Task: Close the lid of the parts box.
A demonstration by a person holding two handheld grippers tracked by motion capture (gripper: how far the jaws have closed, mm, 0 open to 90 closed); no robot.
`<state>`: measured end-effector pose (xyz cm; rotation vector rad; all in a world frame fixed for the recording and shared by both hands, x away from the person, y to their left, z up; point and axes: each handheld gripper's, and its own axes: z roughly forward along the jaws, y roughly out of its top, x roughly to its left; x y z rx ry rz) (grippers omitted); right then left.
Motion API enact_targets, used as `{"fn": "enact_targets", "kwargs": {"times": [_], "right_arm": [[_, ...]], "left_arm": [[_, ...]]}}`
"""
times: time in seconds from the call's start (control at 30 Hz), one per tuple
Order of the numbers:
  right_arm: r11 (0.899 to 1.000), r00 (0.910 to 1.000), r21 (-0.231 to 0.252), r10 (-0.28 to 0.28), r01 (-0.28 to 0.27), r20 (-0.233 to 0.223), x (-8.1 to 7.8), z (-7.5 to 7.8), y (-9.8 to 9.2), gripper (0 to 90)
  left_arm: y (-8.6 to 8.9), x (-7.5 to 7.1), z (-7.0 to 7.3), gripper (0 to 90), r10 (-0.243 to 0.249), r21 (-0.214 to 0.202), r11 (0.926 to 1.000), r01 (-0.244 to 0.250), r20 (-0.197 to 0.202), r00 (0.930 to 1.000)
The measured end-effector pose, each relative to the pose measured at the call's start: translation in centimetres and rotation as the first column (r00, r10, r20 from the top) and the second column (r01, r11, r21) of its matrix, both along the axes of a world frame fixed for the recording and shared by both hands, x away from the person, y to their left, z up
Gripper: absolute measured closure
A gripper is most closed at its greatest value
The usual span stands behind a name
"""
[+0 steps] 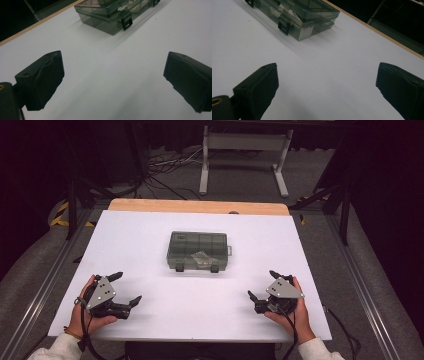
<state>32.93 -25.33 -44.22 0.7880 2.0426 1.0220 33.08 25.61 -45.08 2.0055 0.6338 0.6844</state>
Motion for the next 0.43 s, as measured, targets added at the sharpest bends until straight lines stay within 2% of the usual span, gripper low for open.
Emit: {"fn": "enact_targets", "kwargs": {"times": [0.2,0.33,0.43], "right_arm": [[1.000,0.9999,0.004,-0.011,0.011,0.004,0.06,0.03,-0.21,5.6],[0.999,0.9997,0.048,-0.022,0.023,-0.012,0.43,0.12,-0.65,6.1],[0.999,0.9994,0.043,-0.031,0.032,-0.013,0.49,0.11,-0.79,6.1]], "left_arm": [[-0.11,0.09,0.07,3.7,-0.001,0.000,1.0000,0.001,0.000,1.0000],[0.07,0.00,0.21,3.7,0.006,-0.011,0.9999,-0.006,0.001,1.0000],[0.09,0.03,0.24,3.7,0.009,-0.009,0.9999,-0.009,0.004,1.0000]]}}
